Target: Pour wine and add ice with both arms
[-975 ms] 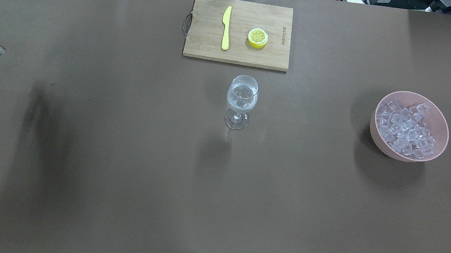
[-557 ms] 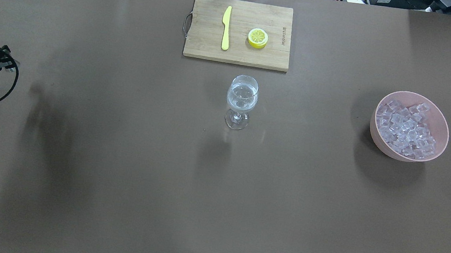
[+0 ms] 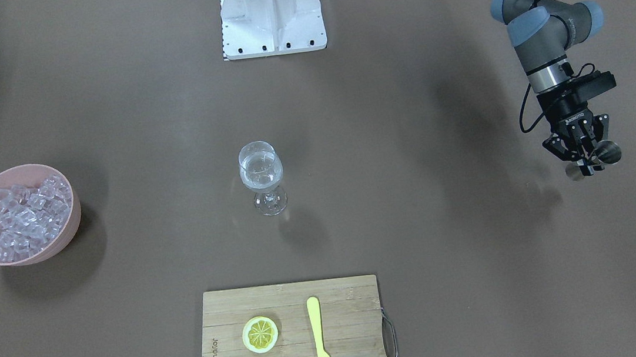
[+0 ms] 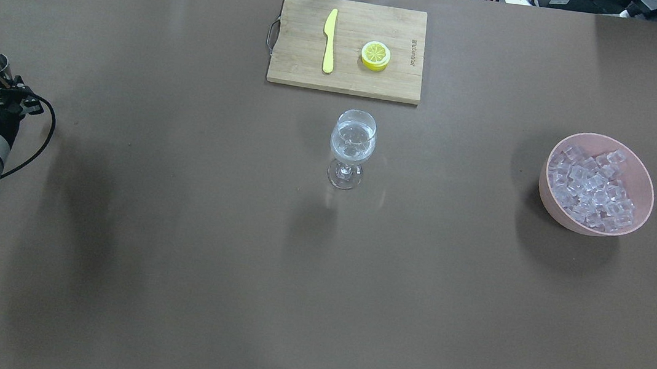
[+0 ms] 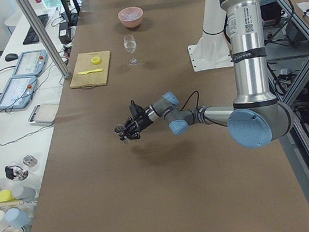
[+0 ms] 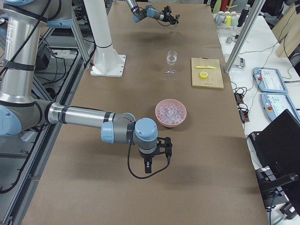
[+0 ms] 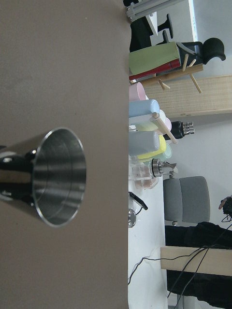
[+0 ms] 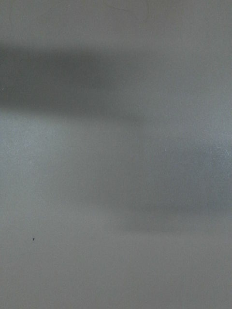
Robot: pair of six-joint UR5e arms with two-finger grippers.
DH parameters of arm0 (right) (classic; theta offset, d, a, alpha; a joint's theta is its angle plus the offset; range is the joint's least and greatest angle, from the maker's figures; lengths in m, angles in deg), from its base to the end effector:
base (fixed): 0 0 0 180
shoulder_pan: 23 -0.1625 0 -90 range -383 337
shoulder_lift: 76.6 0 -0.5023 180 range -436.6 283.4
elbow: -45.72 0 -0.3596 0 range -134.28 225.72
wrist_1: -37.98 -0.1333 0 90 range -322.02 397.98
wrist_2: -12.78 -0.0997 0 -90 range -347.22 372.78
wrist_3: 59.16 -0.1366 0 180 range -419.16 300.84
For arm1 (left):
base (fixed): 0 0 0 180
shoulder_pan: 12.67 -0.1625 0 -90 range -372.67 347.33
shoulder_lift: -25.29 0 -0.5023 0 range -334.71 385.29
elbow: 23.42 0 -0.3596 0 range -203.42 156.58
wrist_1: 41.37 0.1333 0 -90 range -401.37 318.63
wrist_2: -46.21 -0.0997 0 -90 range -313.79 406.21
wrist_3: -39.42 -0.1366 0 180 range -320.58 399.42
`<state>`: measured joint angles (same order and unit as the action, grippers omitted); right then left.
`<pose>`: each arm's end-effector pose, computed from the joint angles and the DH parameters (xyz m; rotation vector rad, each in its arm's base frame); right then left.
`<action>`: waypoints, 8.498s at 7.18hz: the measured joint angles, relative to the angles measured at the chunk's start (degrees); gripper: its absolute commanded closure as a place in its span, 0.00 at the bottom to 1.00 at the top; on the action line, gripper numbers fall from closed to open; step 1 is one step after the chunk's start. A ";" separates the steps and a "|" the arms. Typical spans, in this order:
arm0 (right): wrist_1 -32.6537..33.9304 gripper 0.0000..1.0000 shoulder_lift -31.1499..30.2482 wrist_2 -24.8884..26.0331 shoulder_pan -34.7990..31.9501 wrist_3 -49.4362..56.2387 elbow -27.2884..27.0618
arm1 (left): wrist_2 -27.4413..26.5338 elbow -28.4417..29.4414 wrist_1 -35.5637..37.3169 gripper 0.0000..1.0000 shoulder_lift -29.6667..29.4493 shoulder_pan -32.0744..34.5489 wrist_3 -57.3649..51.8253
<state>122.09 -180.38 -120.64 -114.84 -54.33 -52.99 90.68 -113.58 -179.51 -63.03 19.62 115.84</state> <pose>0.0503 -0.3382 0.7799 0.0577 -0.7558 -0.0551 0.2848 -0.4530 0.6674 1.0031 0.4221 -0.6169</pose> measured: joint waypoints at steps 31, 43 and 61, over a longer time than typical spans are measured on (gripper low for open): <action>-0.40 0.00 0.99 -0.02 0.00 -0.41 -0.35 | 5.23 -19.03 -6.48 0.02 4.39 -5.84 -20.58; -8.46 0.00 0.34 -0.52 0.00 -0.50 -4.64 | 73.71 -13.86 46.03 0.01 4.55 49.86 -85.59; -23.39 0.27 12.71 17.67 38.03 -30.48 -4.49 | 87.21 -9.57 43.92 0.01 7.29 57.19 -85.36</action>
<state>98.70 -167.67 -102.98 -76.81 -84.81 -57.48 177.89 -123.15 -135.59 -55.75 76.81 30.47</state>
